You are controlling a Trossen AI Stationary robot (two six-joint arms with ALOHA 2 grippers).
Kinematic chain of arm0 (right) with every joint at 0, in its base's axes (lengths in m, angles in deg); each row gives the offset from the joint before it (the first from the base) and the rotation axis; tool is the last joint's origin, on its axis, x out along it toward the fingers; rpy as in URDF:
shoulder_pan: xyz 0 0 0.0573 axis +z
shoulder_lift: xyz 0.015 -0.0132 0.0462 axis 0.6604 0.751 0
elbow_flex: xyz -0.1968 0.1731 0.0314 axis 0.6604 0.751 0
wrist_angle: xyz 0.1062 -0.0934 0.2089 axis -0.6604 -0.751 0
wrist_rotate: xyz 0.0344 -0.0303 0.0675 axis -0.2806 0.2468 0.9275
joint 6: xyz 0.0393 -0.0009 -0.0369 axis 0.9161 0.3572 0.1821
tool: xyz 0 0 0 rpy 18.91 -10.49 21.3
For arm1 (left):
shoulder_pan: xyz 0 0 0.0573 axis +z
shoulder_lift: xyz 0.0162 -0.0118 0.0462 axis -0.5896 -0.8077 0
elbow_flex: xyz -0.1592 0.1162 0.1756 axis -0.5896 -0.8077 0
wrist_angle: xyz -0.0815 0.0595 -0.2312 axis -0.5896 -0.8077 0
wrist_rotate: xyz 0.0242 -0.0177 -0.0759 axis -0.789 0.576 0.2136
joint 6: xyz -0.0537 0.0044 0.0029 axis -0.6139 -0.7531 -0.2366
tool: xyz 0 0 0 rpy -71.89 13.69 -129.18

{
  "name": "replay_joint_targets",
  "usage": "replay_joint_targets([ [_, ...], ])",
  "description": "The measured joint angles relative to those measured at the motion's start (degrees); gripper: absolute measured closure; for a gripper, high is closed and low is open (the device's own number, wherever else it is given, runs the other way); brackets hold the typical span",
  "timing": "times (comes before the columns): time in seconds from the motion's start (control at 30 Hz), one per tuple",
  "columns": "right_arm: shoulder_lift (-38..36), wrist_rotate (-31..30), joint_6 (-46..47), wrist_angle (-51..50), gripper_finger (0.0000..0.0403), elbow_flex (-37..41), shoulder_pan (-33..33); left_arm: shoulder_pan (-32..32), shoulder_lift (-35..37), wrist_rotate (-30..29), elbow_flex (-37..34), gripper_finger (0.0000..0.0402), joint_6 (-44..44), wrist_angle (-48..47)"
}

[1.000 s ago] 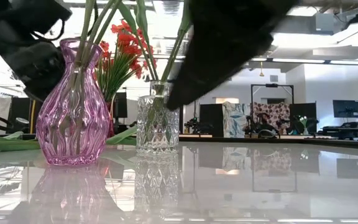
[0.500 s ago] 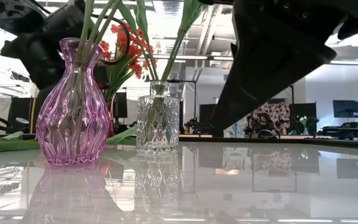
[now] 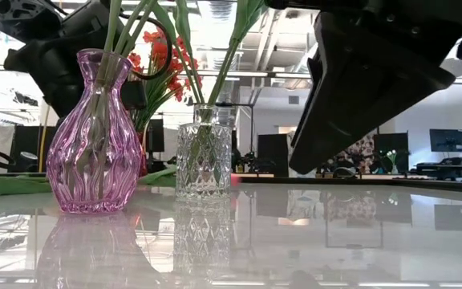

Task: Sort flowers into vase by color
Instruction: Put the pink flower into the purple vase

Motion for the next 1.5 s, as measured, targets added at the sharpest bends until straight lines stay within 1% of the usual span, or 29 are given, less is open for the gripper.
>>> replay_joint_targets([
  [0.07, 0.0, 0.0, 1.0, 0.0, 0.0026, 0.0, 0.0, 0.0, 0.1, -1.3, 0.0, 0.0393, 0.0, 0.4],
  [0.2, 0.0, 0.0, 2.0, -0.1, 0.0026, 0.0, 0.1, 0.9, 1.2, -2.6, 0.0, 0.0395, 0.2, 0.8],
  [0.33, 0.0, -1.0, 4.2, -1.7, 0.0026, 0.0, 0.7, 2.9, 5.7, -2.8, 0.0, 0.0399, 0.8, 0.0],
  [0.43, 0.0, -2.6, 6.3, -3.6, 0.0026, 0.0, 1.5, 4.1, 11.1, -3.1, 0.0, 0.0400, 1.8, -1.3],
  [0.57, 0.0, -4.7, 9.6, -6.2, 0.0026, 0.0, 2.8, 5.1, 20.2, -3.1, 0.0, 0.0401, 2.2, -4.7],
  [0.7, 0.0, -4.6, 11.7, -7.9, 0.0026, 0.0, 3.4, 5.3, 29.2, -2.7, 0.0, 0.0401, 2.1, -8.8],
  [0.83, 0.0, -4.6, 11.7, -8.1, 0.0026, 0.0, 3.2, 5.2, 37.1, -1.4, -0.1, 0.0401, 2.1, -11.2],
  [0.97, -0.1, -4.4, 11.7, -8.1, 0.0026, 0.0, 2.6, 5.2, 44.0, -2.0, -0.1, 0.0401, 2.1, -11.2],
  [1.1, -0.4, -4.2, 11.5, -8.2, 0.0026, 0.0, 2.1, 5.3, 49.3, -3.3, -0.1, 0.0401, 3.2, -10.9],
  [1.17, -0.6, -4.2, 11.4, -8.2, 0.0026, 0.0, 2.0, 5.2, 51.6, -1.8, -0.1, 0.0401, 5.2, -9.8],
  [1.3, -1.0, -4.3, 11.4, -8.5, 0.0026, 0.0, 1.7, 5.2, 55.3, 3.6, -0.1, 0.0401, 8.7, -6.0],
  [1.5, -3.6, -6.3, 11.3, -8.1, 0.0026, 0.0, 1.7, 5.2, 61.6, 6.5, -0.1, 0.0401, 12.7, 1.7],
])
